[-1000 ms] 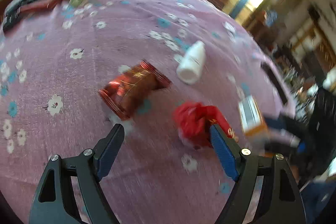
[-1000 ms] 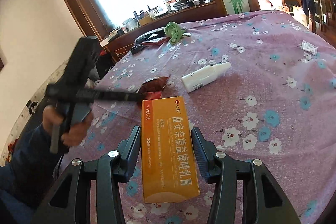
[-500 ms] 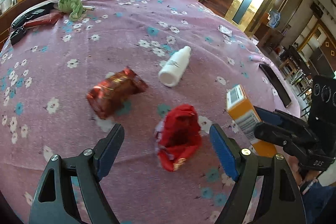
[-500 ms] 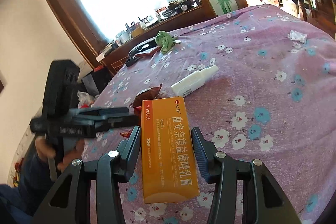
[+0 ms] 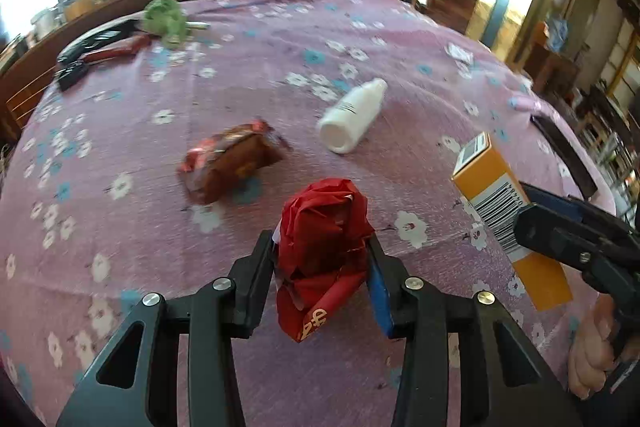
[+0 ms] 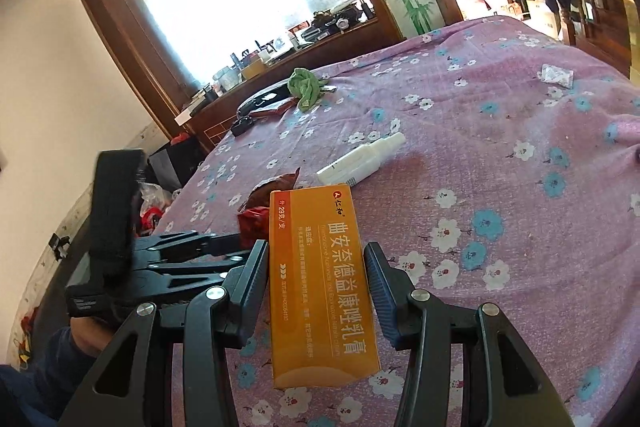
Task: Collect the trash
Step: 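Grasp the orange ointment box with the right tool while the left tool grasps the red candy wrapper, then hold the ointment box and red wrapper above the bed in both tools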
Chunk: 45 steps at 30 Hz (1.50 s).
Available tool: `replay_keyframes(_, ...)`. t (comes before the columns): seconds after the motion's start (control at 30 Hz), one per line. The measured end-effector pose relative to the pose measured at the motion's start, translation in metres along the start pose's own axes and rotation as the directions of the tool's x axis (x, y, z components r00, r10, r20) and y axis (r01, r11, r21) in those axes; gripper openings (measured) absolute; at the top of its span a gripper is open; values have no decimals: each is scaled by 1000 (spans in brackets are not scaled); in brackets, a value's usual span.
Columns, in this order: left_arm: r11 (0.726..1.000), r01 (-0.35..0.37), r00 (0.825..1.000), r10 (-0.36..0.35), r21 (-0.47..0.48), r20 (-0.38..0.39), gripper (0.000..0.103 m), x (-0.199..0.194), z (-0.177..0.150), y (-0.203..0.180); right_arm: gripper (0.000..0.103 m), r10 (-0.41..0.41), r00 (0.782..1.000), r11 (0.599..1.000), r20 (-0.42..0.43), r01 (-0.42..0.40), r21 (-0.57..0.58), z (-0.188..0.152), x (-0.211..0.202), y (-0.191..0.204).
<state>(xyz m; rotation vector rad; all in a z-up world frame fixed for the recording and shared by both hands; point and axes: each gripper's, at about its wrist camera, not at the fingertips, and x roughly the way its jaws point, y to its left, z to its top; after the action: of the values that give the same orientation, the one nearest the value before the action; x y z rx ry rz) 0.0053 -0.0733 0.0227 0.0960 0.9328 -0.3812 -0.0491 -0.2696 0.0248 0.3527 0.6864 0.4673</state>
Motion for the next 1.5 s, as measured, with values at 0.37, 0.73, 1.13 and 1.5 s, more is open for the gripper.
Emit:
replay_keyframes(0.37, 977, -186, 972, 199, -110, 127, 42, -54, -38, 35, 52, -99, 995, 992, -13, 97, -82, -8, 10, 30)
replay_keyframes(0.73, 941, -287, 934, 317, -182, 166, 42, -75, -79, 59, 52, -79, 997, 983, -19, 75, -165, -21, 31, 87)
replay_keyframes(1.13, 943, -275, 937, 307, -190, 169, 42, -78, -84, 64, 52, -108, 994, 976, -22, 102, -192, -27, 48, 102)
replay_keyframes(1.5, 940, -282, 936, 313, -189, 161, 43, -76, -84, 63, 52, -92, 995, 976, -24, 85, -200, -29, 47, 103)
